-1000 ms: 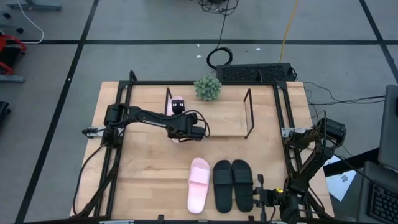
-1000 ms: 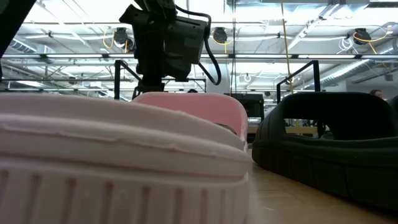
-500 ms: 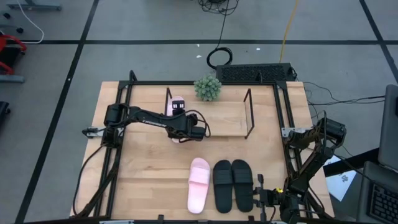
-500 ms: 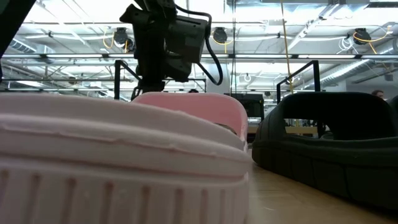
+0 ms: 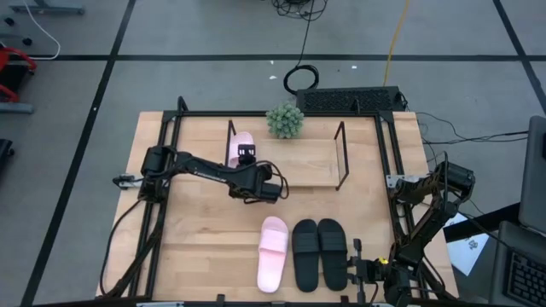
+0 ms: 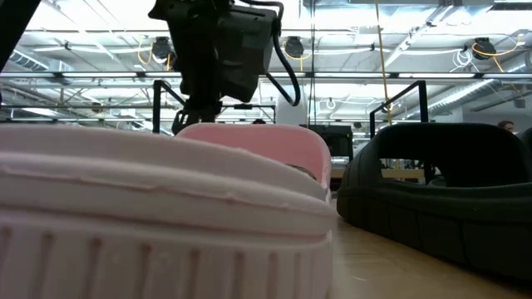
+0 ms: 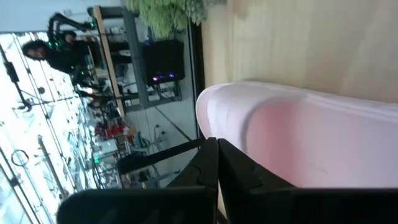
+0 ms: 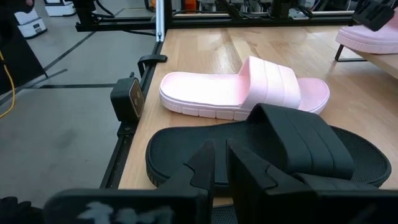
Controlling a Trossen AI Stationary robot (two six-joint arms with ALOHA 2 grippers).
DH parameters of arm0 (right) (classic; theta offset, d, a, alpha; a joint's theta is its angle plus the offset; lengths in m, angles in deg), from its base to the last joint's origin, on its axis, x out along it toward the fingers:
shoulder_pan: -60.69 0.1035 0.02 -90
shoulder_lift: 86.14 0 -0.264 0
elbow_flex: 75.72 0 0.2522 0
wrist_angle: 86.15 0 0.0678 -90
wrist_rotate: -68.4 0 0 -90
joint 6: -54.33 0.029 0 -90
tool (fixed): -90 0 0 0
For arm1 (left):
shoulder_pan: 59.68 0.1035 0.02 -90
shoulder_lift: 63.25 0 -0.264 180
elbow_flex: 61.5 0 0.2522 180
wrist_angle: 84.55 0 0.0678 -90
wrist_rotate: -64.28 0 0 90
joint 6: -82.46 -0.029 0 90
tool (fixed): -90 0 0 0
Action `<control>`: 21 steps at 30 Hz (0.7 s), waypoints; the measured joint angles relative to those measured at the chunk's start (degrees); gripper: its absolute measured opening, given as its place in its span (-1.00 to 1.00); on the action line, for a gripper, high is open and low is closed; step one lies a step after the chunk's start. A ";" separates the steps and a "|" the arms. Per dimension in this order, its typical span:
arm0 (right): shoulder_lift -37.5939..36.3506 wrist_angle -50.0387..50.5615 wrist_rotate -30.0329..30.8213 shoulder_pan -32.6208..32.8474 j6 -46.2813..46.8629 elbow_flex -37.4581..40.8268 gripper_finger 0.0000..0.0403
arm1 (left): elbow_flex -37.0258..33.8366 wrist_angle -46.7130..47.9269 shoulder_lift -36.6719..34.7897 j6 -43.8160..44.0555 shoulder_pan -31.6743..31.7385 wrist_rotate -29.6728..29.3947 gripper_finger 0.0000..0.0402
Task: Pick and place slides into the shelf
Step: Put the pink slipper on the shelf
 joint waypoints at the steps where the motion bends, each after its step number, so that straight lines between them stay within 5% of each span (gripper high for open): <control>1: 0.00 0.00 0.00 0.00 0.00 0.00 -0.85 | 0.00 0.00 0.00 -0.04 -0.47 -0.65 -0.98; 12: 0.00 0.01 -0.05 0.00 0.39 0.00 -0.85 | 10.25 6.79 0.00 3.88 -3.97 -1.83 -0.99; 21: 0.00 0.64 -0.15 0.11 -0.20 0.00 -0.85 | 24.29 7.37 -0.02 10.73 -13.28 14.33 -0.94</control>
